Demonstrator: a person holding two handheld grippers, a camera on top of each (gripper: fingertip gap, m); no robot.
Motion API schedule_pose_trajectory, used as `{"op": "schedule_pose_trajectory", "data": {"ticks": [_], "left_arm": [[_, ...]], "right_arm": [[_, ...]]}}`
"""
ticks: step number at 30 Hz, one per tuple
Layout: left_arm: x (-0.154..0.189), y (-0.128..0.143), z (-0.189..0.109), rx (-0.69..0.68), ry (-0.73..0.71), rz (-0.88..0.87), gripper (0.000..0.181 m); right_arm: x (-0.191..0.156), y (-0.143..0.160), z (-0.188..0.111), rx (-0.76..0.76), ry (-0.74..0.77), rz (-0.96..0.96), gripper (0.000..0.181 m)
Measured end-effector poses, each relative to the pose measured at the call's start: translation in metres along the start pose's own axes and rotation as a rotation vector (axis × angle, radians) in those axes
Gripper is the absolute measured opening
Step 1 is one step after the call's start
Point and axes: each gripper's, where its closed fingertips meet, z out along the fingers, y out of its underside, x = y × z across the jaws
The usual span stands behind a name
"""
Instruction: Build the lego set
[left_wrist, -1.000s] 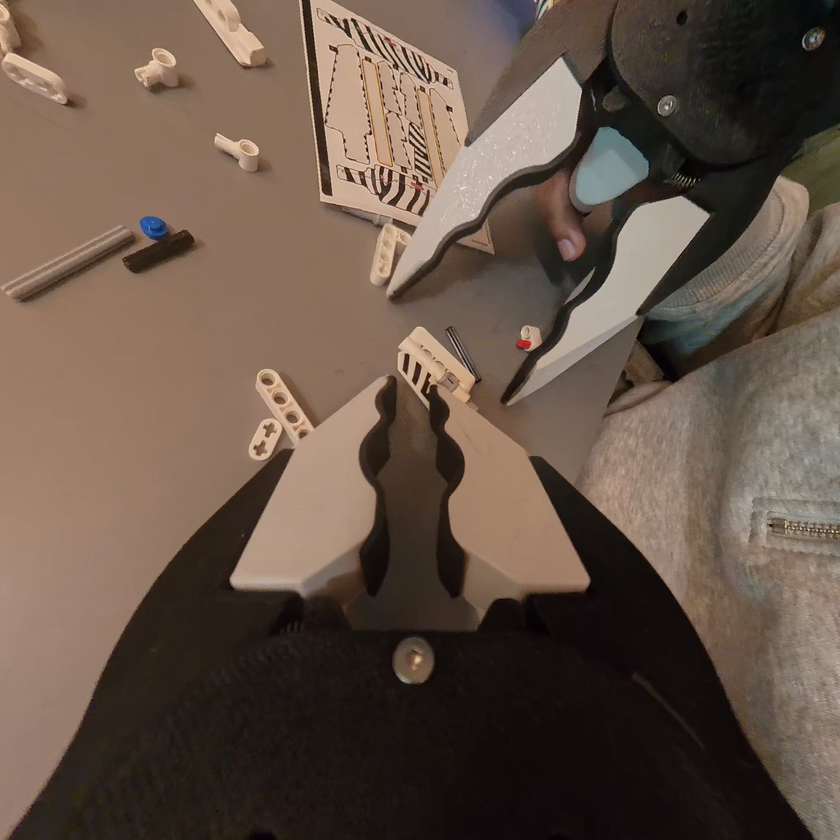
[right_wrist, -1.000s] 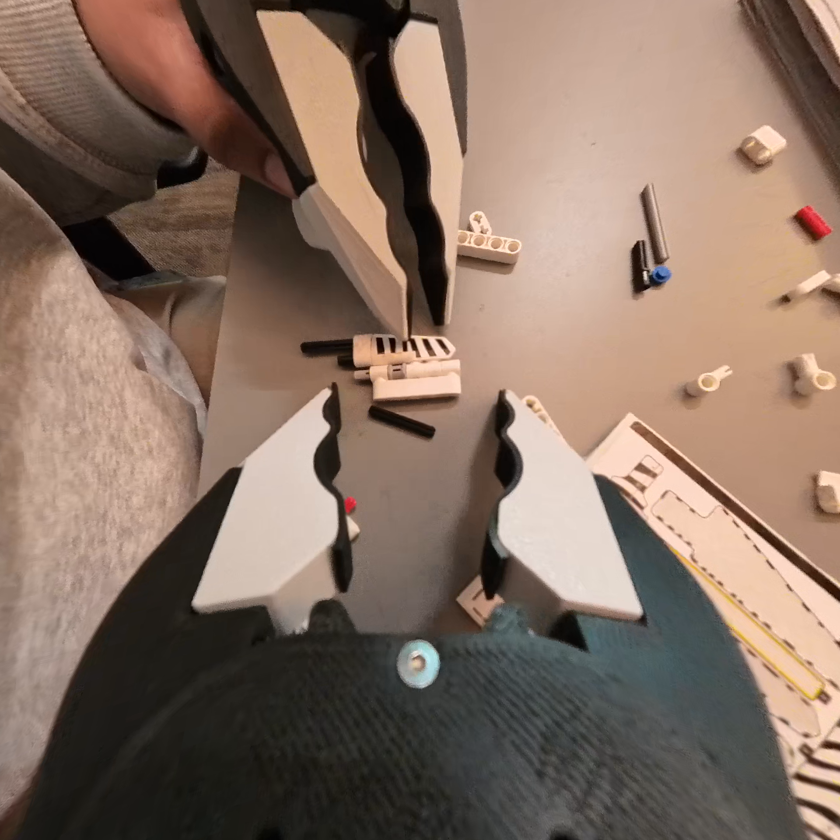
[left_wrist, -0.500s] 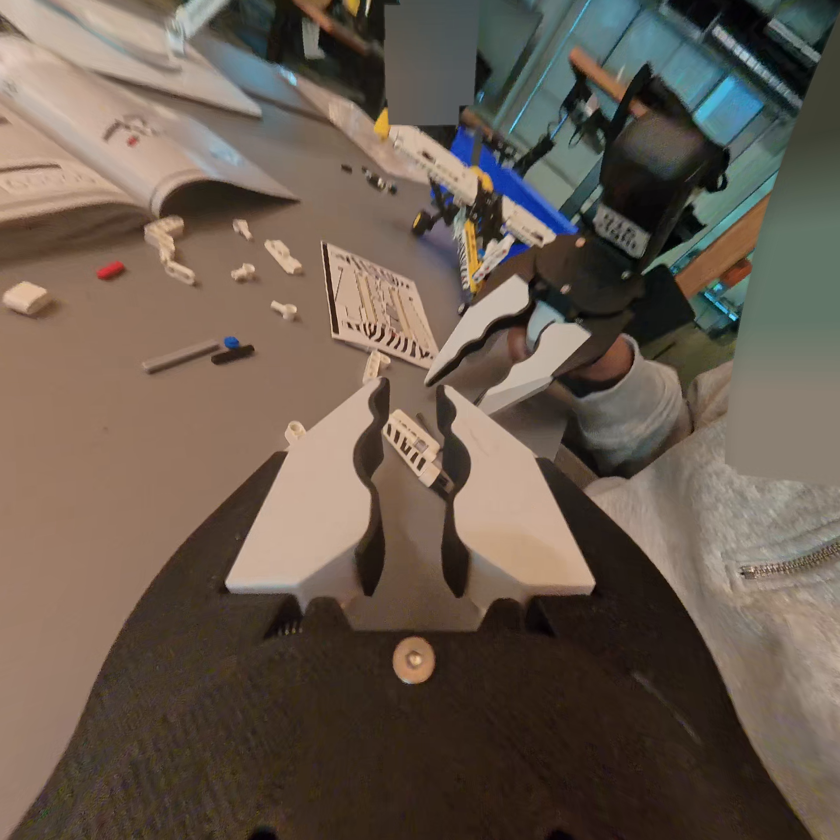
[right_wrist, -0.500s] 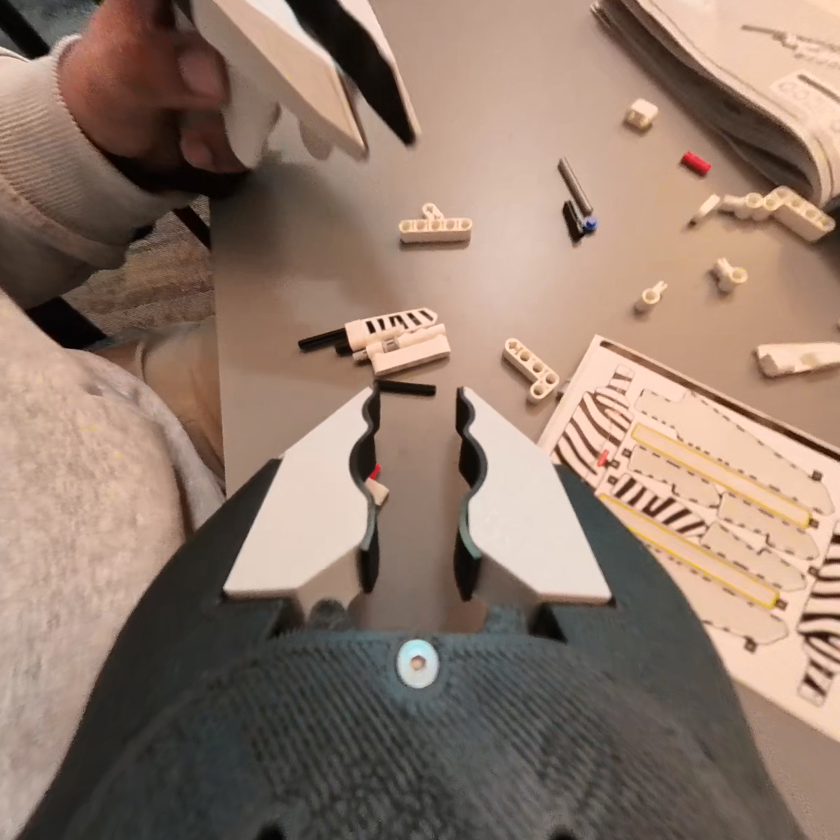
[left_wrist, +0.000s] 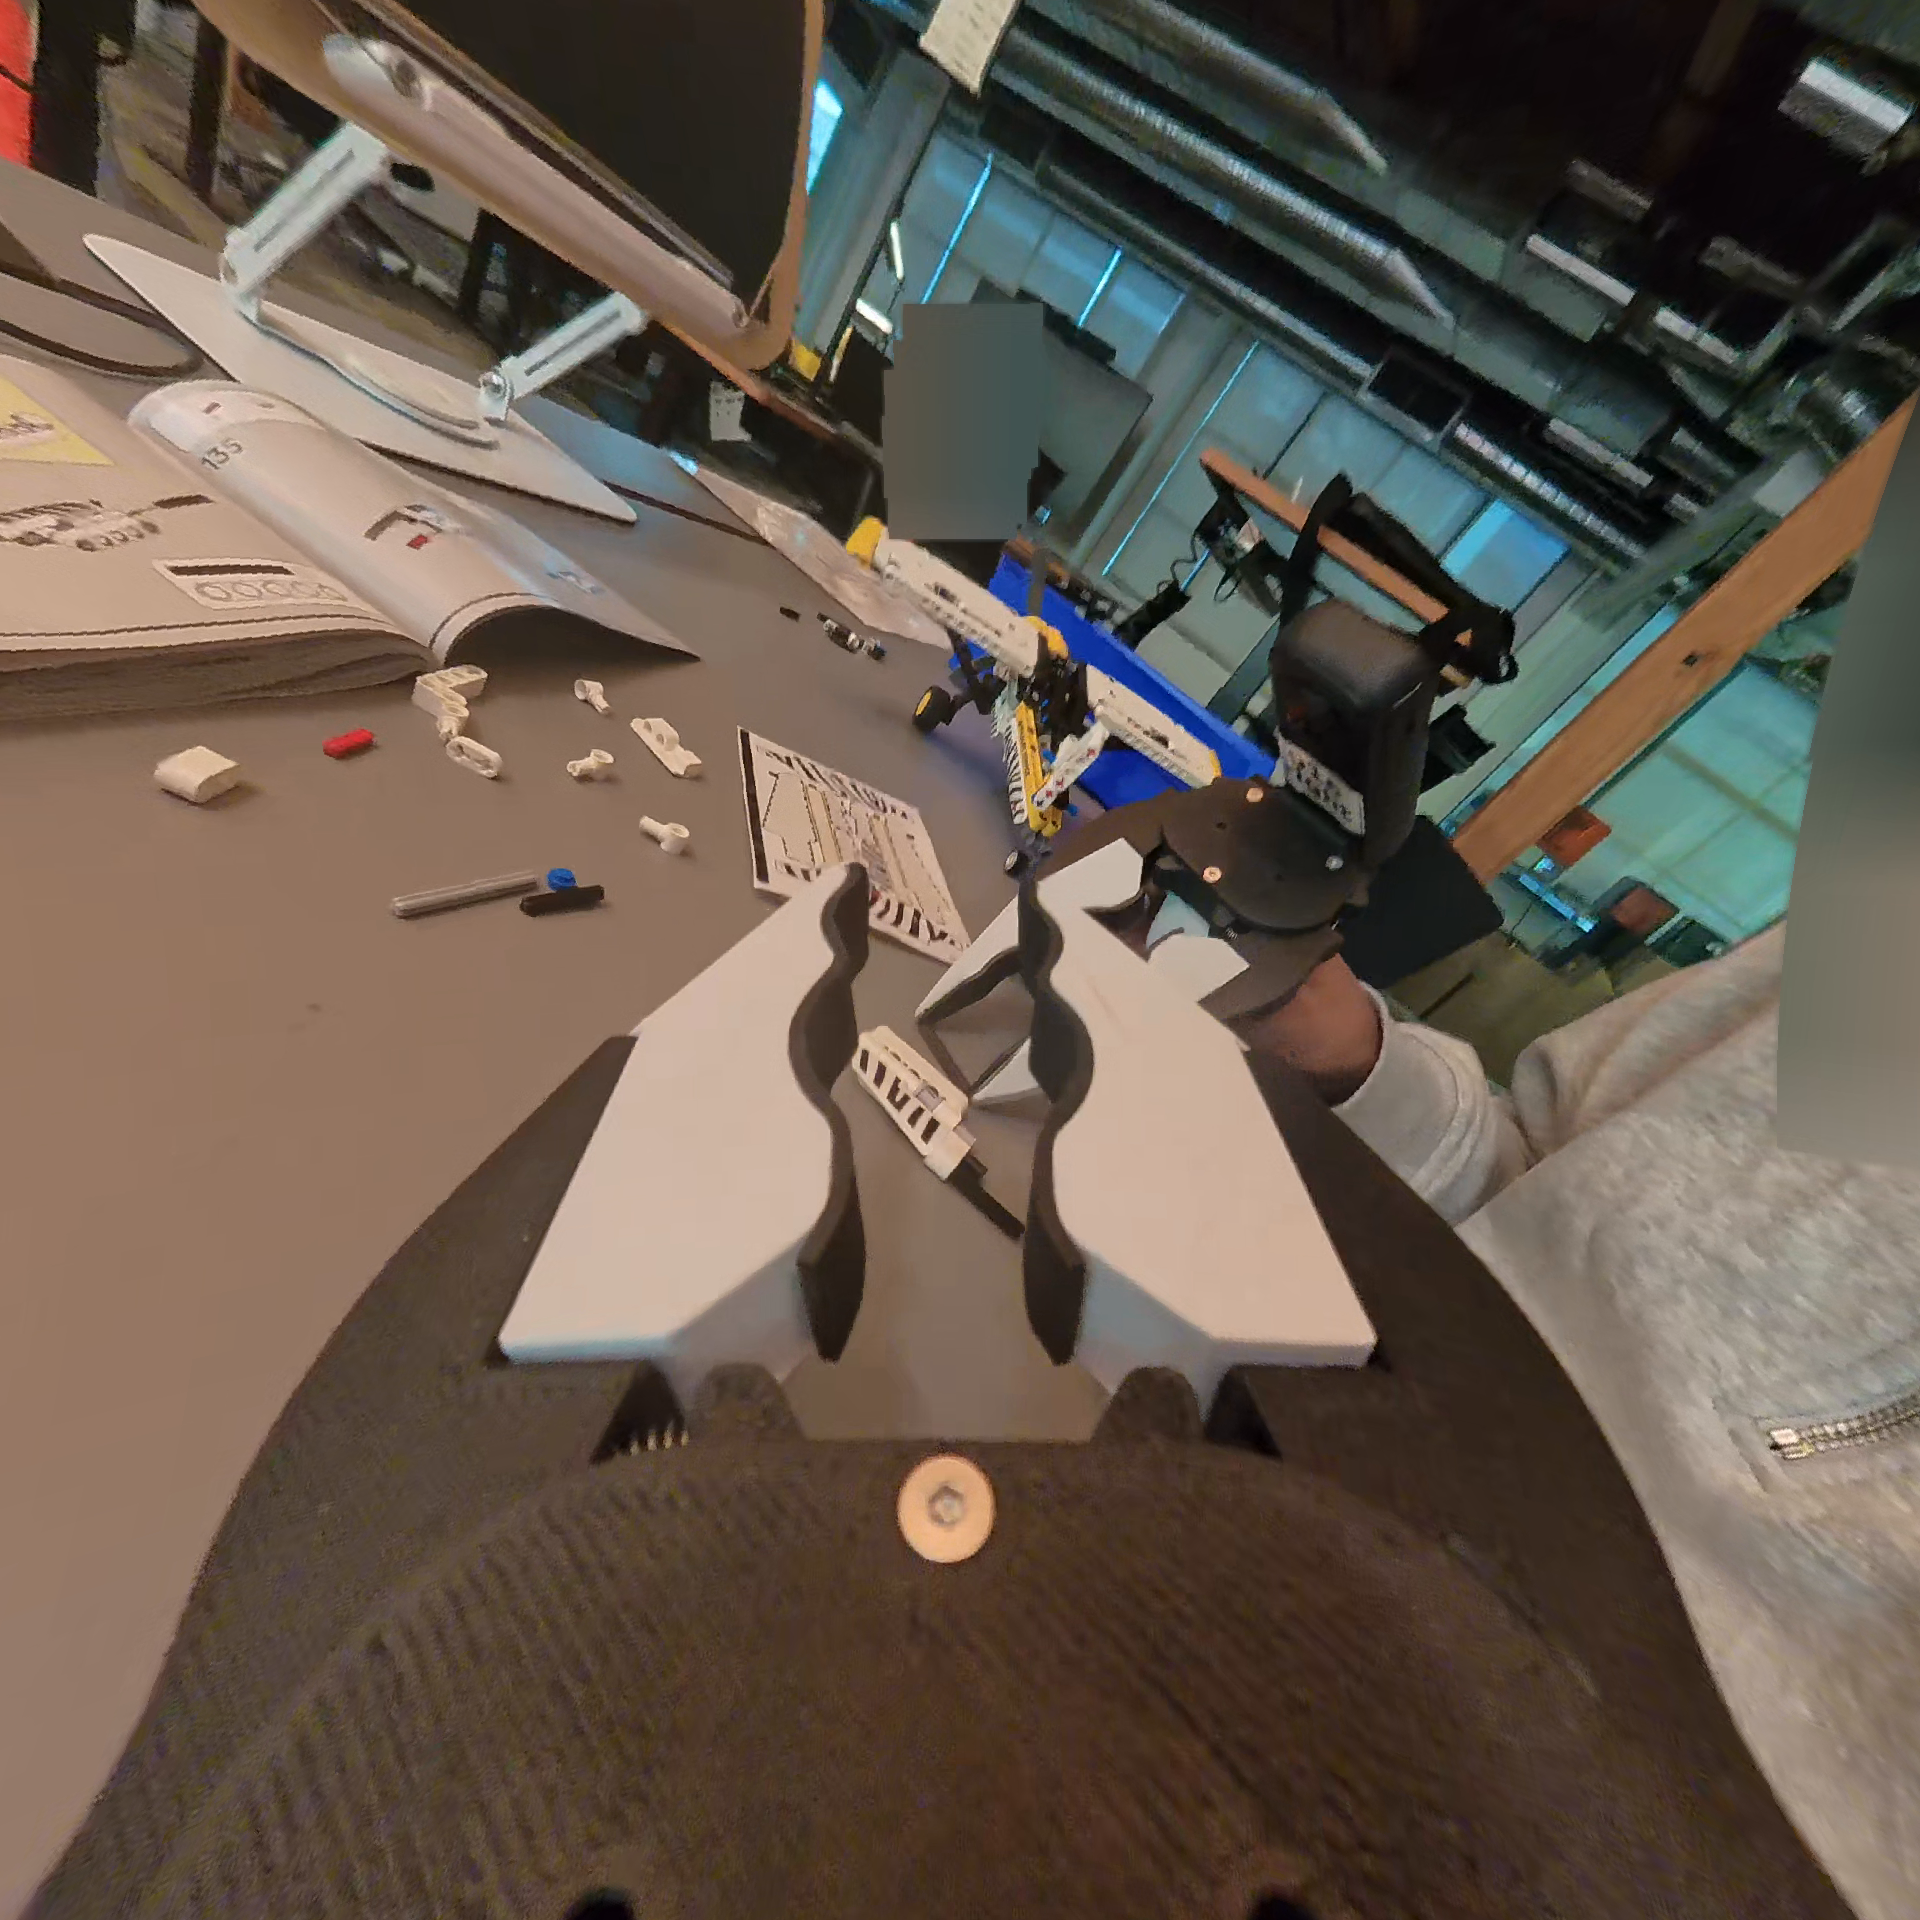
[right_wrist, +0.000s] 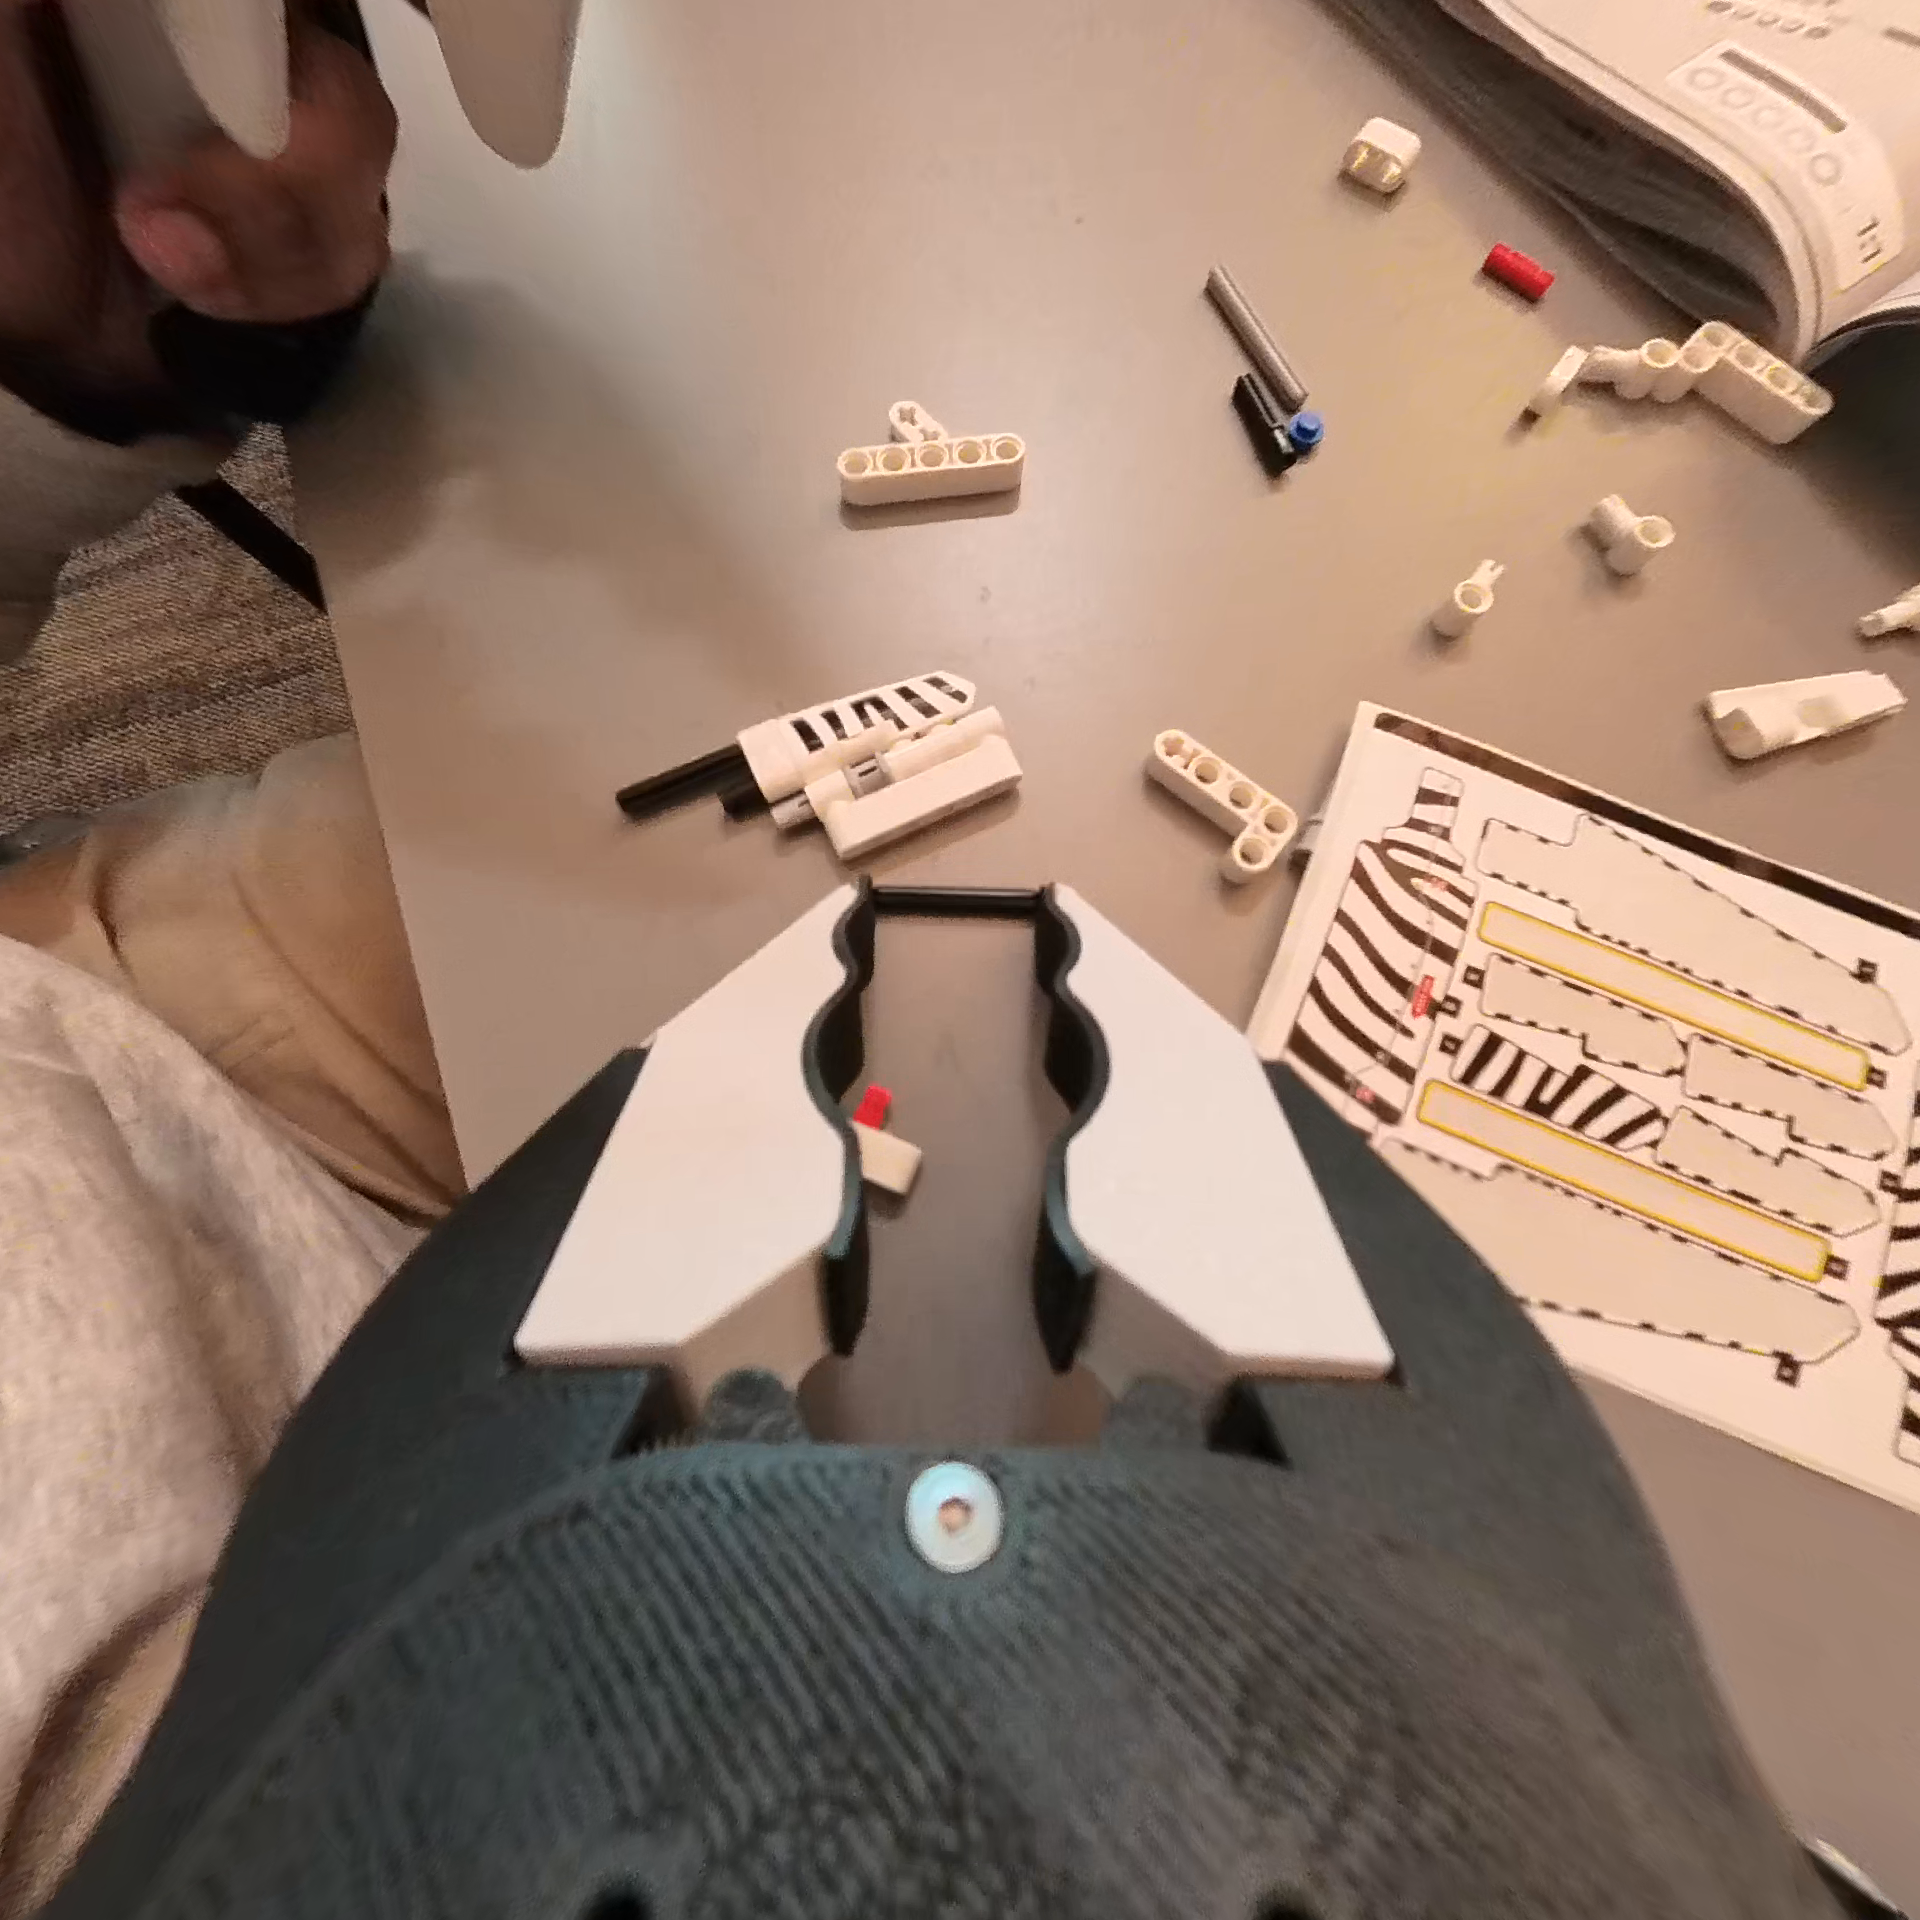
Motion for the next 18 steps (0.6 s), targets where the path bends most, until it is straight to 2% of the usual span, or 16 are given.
{"op": "schedule_pose_trajectory", "data": {"ticks": [1,9,18], "left_arm": [[0.001,0.005,0.003,-0.029,-0.012,0.014,0.029],[-0.008,0.073,0.028,-0.45,-0.185,0.094,0.053],[-0.019,0.091,0.031,-0.595,-0.352,0.304,0.07]], "right_arm": [[0.001,0.001,-0.001,0.001,0.008,0.0,0.03],[0.009,-0.003,-0.008,0.084,-0.014,0.032,0.03],[0.021,-0.024,0.0,0.113,-0.029,-0.074,0.03]]}}
